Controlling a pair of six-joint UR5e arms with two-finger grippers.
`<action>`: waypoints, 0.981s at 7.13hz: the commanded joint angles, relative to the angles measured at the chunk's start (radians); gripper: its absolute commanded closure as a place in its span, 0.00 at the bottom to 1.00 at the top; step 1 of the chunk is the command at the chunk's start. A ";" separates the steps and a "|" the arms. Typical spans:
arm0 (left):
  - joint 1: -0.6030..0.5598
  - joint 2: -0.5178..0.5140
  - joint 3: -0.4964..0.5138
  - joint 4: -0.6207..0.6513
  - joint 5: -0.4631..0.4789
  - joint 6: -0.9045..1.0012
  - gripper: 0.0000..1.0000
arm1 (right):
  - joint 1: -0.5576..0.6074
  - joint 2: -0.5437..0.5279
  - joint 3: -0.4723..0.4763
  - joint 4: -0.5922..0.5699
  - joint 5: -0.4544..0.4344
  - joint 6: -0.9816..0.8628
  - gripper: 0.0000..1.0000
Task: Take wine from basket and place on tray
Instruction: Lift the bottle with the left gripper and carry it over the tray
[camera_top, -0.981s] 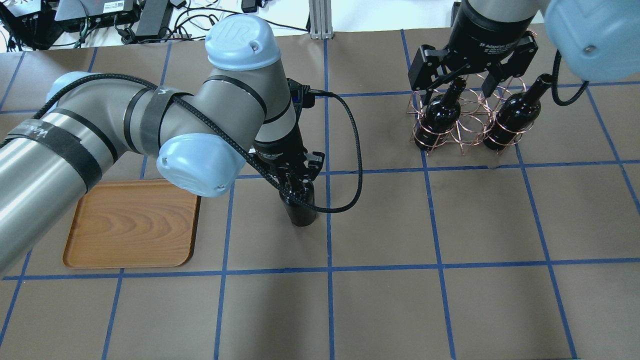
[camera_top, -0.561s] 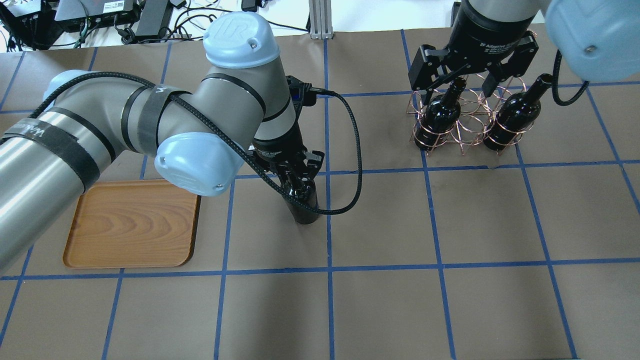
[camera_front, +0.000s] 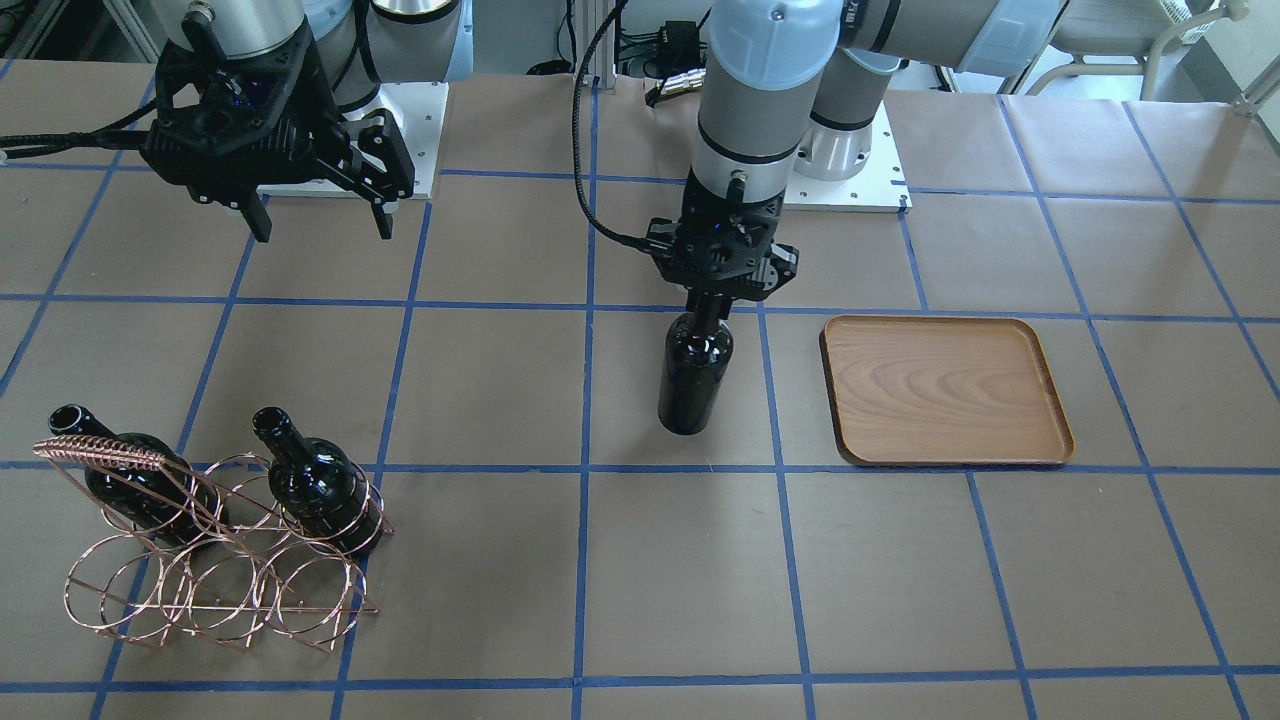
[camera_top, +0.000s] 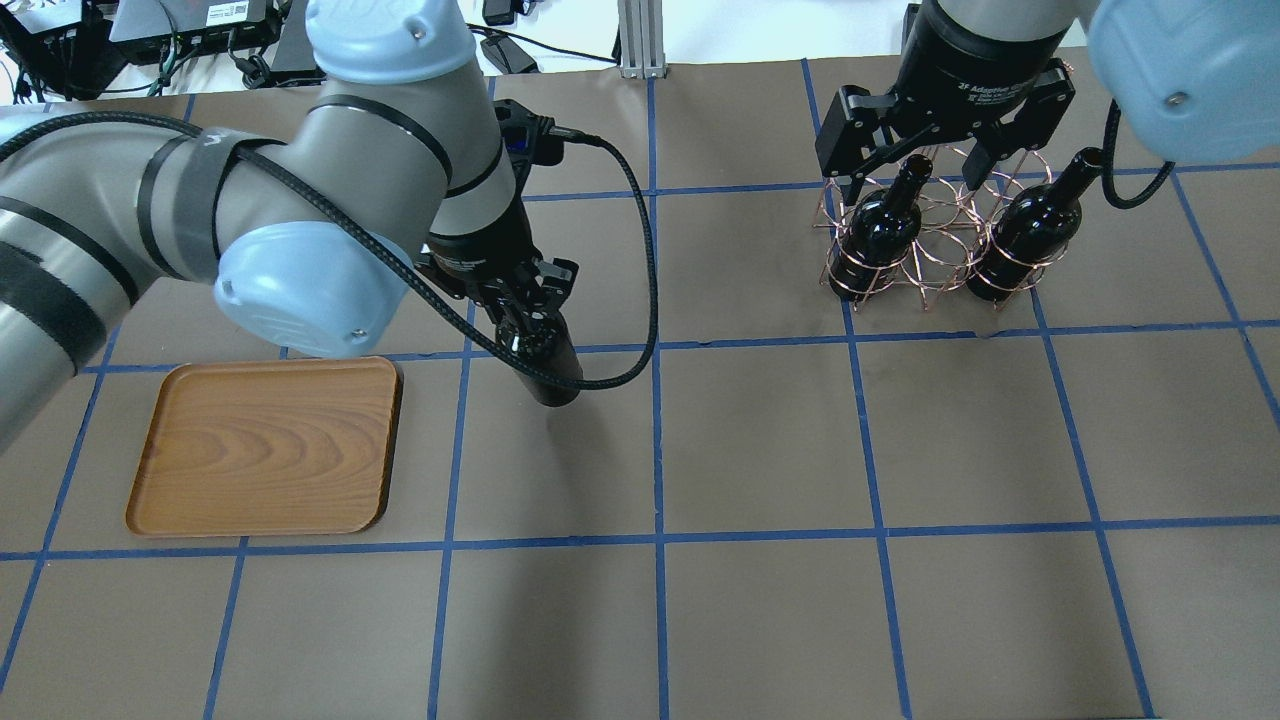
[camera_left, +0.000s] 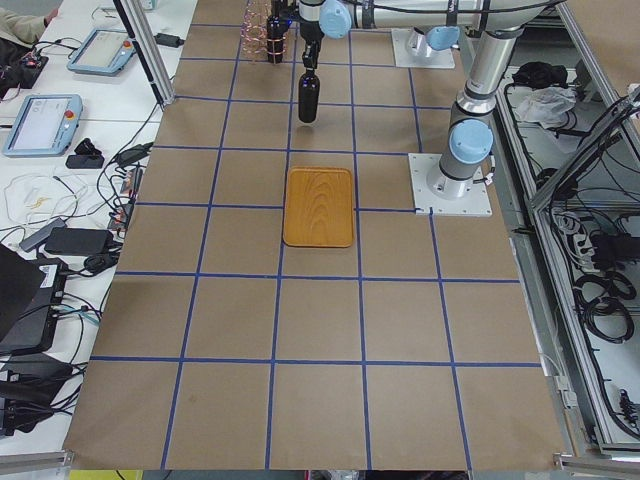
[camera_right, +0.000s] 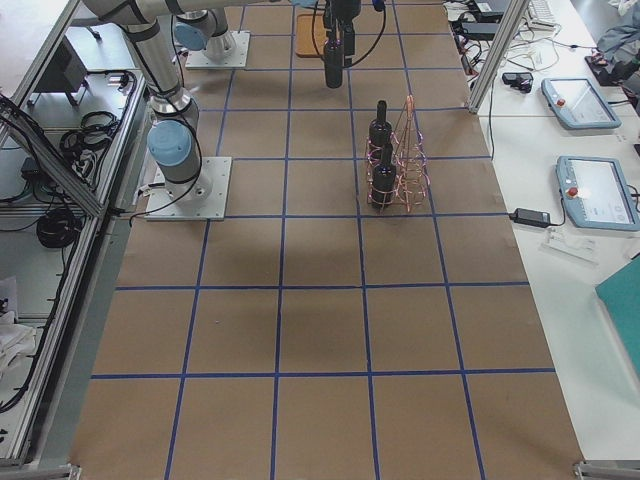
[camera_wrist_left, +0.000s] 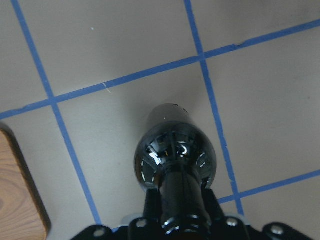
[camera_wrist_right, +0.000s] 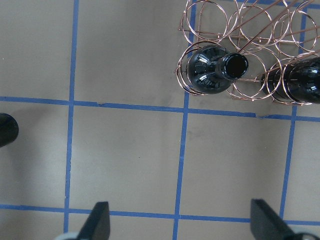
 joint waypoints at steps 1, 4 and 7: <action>0.148 0.046 0.002 -0.043 0.011 0.131 1.00 | 0.000 -0.002 0.000 -0.002 0.000 0.000 0.00; 0.366 0.103 -0.018 -0.147 0.014 0.400 1.00 | 0.000 -0.004 0.002 -0.002 0.000 0.000 0.00; 0.539 0.123 -0.056 -0.170 0.106 0.576 1.00 | 0.000 -0.004 0.002 -0.002 0.000 0.000 0.00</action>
